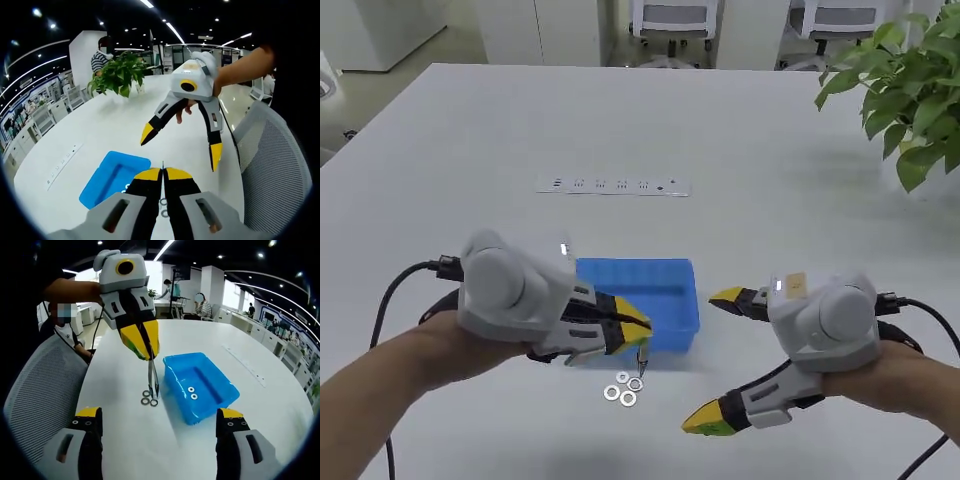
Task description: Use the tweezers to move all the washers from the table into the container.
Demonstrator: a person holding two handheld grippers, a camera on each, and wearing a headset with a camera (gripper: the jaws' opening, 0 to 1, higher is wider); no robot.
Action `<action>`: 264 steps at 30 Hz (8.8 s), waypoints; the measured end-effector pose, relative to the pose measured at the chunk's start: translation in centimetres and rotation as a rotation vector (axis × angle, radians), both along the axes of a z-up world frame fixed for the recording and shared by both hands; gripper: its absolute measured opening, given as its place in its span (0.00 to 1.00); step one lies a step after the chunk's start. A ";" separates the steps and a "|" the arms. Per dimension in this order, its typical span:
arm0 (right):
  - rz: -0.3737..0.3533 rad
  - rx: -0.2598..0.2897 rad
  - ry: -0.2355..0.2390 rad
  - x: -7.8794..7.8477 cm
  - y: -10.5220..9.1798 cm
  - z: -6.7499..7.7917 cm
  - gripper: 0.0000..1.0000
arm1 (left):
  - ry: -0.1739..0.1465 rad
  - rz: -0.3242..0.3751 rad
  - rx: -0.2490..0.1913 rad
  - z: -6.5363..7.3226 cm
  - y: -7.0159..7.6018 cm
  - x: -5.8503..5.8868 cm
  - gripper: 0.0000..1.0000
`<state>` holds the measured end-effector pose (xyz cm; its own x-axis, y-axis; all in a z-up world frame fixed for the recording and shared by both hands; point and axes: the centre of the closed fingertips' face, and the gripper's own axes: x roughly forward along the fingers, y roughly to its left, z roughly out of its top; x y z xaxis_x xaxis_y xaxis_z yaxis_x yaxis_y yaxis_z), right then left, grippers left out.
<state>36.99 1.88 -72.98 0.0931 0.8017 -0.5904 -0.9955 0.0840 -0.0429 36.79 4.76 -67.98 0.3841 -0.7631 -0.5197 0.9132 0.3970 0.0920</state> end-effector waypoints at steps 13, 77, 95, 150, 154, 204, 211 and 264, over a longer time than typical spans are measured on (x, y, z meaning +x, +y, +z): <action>0.015 -0.009 0.013 -0.7 0.0 -0.7 0.92 | 0.024 0.007 0.005 -1.4 0.2 -0.3 0.06; 0.292 -0.090 -0.098 -1.5 3.8 -2.3 0.28 | 0.031 -0.006 0.032 -2.3 0.2 -1.0 0.06; 0.360 -0.113 -0.122 -1.3 5.6 -3.2 0.14 | 0.033 -0.012 0.036 -2.4 0.3 -0.7 0.06; 0.321 -0.151 -0.073 -1.4 4.8 -2.1 0.08 | 0.048 0.028 -0.080 -0.3 0.3 -1.1 0.41; 0.317 -0.148 -0.074 -1.5 4.9 -1.7 0.08 | 0.044 0.036 -0.110 0.4 0.4 -1.4 0.49; 0.285 -0.107 -0.099 3.8 6.2 3.8 0.08 | 0.022 0.188 -0.147 0.8 4.5 -0.9 0.99; 0.277 -0.092 -0.098 4.8 6.7 3.2 0.08 | 0.023 0.201 -0.164 1.1 4.8 -0.3 0.99; 0.327 -0.059 -0.034 6.9 7.7 -2.1 0.08 | 0.037 0.111 -0.101 -1.4 3.3 4.9 0.34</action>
<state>43.86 9.55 -75.04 -0.1432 0.7567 -0.6379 -0.9672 -0.2437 -0.0719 41.74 8.10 -69.40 0.4514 -0.7659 -0.4578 0.8650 0.5016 0.0137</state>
